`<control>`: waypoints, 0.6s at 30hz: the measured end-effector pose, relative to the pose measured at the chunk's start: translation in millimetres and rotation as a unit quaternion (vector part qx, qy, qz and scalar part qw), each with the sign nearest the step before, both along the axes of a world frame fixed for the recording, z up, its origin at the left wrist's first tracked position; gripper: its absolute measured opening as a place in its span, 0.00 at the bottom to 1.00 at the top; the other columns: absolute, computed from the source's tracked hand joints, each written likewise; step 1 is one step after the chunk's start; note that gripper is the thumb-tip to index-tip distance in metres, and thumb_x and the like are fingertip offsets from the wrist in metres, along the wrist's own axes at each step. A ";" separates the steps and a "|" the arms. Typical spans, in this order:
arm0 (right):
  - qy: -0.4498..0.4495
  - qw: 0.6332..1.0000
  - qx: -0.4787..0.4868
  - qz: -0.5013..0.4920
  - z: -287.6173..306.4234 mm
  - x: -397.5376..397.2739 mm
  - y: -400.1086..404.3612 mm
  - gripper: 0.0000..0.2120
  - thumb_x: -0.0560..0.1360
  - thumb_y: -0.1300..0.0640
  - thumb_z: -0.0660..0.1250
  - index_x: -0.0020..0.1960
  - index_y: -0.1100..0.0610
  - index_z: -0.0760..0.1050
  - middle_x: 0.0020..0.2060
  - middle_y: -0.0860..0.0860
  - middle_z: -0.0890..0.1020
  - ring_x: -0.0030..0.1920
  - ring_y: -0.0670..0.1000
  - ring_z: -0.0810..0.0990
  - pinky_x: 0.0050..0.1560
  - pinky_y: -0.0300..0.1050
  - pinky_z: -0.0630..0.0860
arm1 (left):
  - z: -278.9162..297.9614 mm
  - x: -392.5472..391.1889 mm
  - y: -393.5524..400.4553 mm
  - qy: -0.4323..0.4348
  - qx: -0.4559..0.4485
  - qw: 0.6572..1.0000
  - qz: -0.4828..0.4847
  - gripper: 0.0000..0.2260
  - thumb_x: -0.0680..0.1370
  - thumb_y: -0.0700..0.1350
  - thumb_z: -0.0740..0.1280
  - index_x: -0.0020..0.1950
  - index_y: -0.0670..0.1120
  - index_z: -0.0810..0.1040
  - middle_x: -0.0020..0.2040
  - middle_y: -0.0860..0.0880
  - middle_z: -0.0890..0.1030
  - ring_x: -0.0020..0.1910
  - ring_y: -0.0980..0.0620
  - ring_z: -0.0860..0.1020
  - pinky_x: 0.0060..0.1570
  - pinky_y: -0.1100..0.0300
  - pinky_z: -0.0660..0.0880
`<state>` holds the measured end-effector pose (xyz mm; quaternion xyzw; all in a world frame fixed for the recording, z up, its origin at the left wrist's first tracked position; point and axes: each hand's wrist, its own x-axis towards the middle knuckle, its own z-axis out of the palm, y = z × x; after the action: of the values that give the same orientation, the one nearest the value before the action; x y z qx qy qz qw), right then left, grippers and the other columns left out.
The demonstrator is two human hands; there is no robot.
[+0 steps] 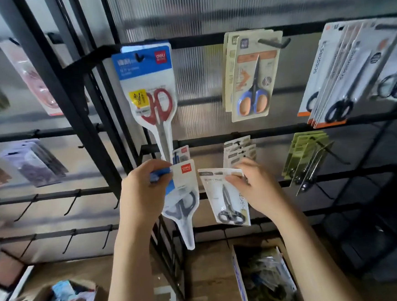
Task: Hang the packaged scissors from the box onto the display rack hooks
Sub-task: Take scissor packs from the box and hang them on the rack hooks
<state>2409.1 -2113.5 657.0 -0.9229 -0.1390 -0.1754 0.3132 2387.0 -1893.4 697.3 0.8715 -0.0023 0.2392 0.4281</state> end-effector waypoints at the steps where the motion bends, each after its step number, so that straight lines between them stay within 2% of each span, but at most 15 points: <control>1: -0.011 1.000 0.007 -0.003 5.0 0.6 0.9 0.12 0.77 0.52 0.65 0.48 0.62 0.77 0.41 0.49 0.75 0.35 0.47 0.73 0.38 0.46 0.71 | 4.8 0.0 1.6 -0.011 -0.002 1.000 -0.004 0.08 0.74 0.35 0.69 0.50 0.45 0.82 0.41 0.52 0.79 0.39 0.56 0.75 0.32 0.79 0.68; 4: -0.037 0.999 0.033 -0.011 18.0 2.2 2.4 0.09 0.76 0.54 0.67 0.48 0.61 0.78 0.40 0.46 0.73 0.34 0.40 0.70 0.36 0.35 0.66 | 17.2 0.2 2.6 -0.054 -0.035 0.998 -0.010 0.07 0.73 0.37 0.71 0.48 0.47 0.82 0.41 0.54 0.79 0.39 0.60 0.76 0.35 0.79 0.68; 5: -0.047 0.998 0.033 -0.013 21.6 2.6 2.6 0.09 0.76 0.55 0.67 0.48 0.61 0.78 0.39 0.46 0.74 0.35 0.41 0.71 0.36 0.33 0.66 | 22.7 0.4 1.4 -0.075 -0.050 0.996 -0.007 0.07 0.72 0.37 0.72 0.48 0.46 0.81 0.41 0.55 0.79 0.40 0.61 0.76 0.36 0.78 0.69; 6: -0.054 0.998 0.031 -0.014 24.8 3.2 2.6 0.09 0.76 0.55 0.67 0.48 0.62 0.78 0.40 0.47 0.76 0.37 0.43 0.73 0.38 0.34 0.68 | 29.3 1.0 -0.4 -0.099 -0.065 0.993 -0.002 0.07 0.72 0.38 0.72 0.48 0.46 0.81 0.40 0.57 0.79 0.40 0.63 0.77 0.36 0.77 0.70; 9: -0.055 0.998 0.037 -0.018 32.0 3.4 0.7 0.11 0.77 0.55 0.66 0.52 0.63 0.79 0.44 0.52 0.80 0.42 0.51 0.78 0.43 0.47 0.75 | 59.6 5.9 -8.1 -0.164 -0.133 0.977 -0.006 0.07 0.72 0.40 0.73 0.48 0.47 0.79 0.43 0.60 0.78 0.41 0.69 0.77 0.38 0.75 0.73; 12: -0.060 0.997 0.036 -0.021 35.1 1.5 -1.7 0.12 0.77 0.54 0.66 0.52 0.62 0.78 0.44 0.53 0.81 0.41 0.52 0.79 0.42 0.51 0.77 | 93.1 16.3 -11.9 -0.202 -0.229 0.952 -0.031 0.07 0.74 0.39 0.70 0.49 0.49 0.77 0.47 0.54 0.79 0.45 0.62 0.79 0.41 0.70 0.76; 14: -0.060 0.997 0.033 -0.024 38.1 0.7 -1.3 0.11 0.77 0.53 0.65 0.50 0.61 0.78 0.42 0.52 0.81 0.40 0.51 0.79 0.41 0.52 0.77 | 110.1 24.4 -11.4 -0.217 -0.231 0.948 -0.033 0.08 0.76 0.38 0.68 0.53 0.48 0.76 0.51 0.52 0.78 0.46 0.61 0.78 0.43 0.68 0.76; 18: -0.069 0.997 0.031 -0.024 48.0 0.8 3.0 0.10 0.77 0.52 0.65 0.46 0.60 0.77 0.41 0.51 0.80 0.40 0.50 0.79 0.41 0.51 0.76 | 131.1 33.5 -8.5 -0.224 -0.217 0.950 -0.016 0.11 0.78 0.37 0.65 0.58 0.48 0.76 0.53 0.54 0.77 0.48 0.61 0.77 0.49 0.65 0.76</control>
<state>2409.9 -2110.5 704.9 -0.9013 -0.1329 -0.2504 0.3276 2420.4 -1901.9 828.4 0.6811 -0.0598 0.4165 0.5993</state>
